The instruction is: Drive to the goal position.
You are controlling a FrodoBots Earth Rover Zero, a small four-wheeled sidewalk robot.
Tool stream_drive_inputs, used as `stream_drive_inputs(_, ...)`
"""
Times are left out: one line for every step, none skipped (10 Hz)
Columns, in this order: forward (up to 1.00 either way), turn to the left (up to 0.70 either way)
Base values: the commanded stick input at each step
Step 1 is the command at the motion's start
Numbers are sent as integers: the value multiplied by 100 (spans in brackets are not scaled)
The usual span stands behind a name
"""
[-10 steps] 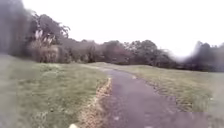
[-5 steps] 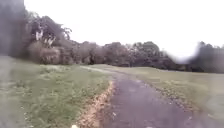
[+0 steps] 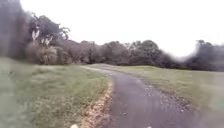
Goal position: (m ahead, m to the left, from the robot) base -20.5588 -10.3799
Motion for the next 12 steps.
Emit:
stream_drive_inputs(70,-31)
stream_drive_inputs(70,-31)
stream_drive_inputs(70,-31)
stream_drive_inputs(70,-31)
stream_drive_inputs(70,-31)
stream_drive_inputs(70,-31)
stream_drive_inputs(70,-31)
stream_drive_inputs(70,-31)
stream_drive_inputs(70,-31)
stream_drive_inputs(70,-31)
stream_drive_inputs(70,-31)
stream_drive_inputs(70,-31)
